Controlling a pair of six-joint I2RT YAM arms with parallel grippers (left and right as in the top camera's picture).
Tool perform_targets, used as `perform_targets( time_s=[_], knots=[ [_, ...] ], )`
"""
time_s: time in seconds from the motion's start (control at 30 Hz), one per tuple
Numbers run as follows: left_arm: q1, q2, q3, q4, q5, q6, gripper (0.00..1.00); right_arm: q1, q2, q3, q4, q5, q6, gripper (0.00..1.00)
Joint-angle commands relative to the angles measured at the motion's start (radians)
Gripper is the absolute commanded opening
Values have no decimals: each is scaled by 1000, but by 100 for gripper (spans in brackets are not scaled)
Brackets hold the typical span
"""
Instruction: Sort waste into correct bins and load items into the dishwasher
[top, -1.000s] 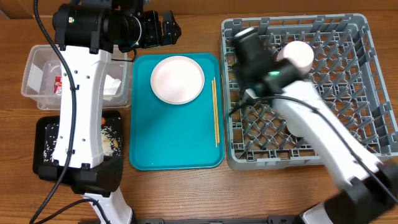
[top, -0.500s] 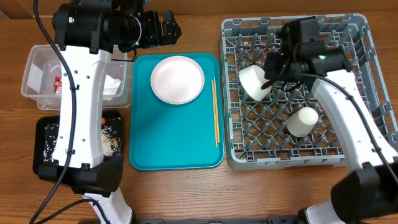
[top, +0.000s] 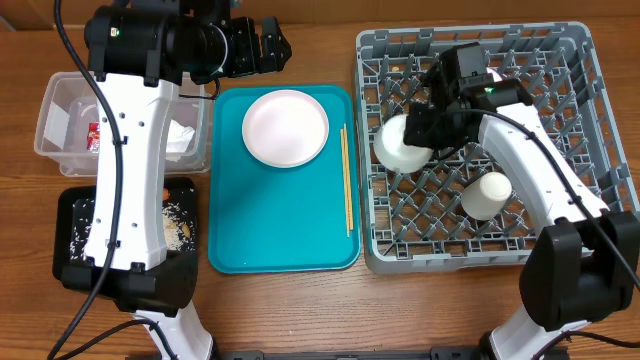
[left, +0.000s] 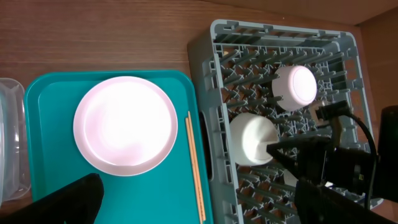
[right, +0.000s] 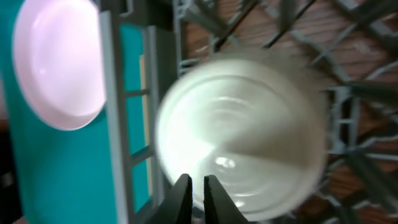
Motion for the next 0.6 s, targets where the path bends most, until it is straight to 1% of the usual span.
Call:
perform_targets(
  time_s=[0.0,0.27,0.5,0.57],
  knots=[
    [-5,-13,14,1,14,13,100,5,-1,-1,0,-129,-3,11],
    [-5,-13,14,1,14,13,100,31,-31,53,-44,-128,-2,11],
    [-5,-13,14,1,14,13,100,140,-71,54,-21,-127,1,11],
    [-5,-13,14,1,14,13,100,176,-68,53,-21,-111,10,10]
  ],
)
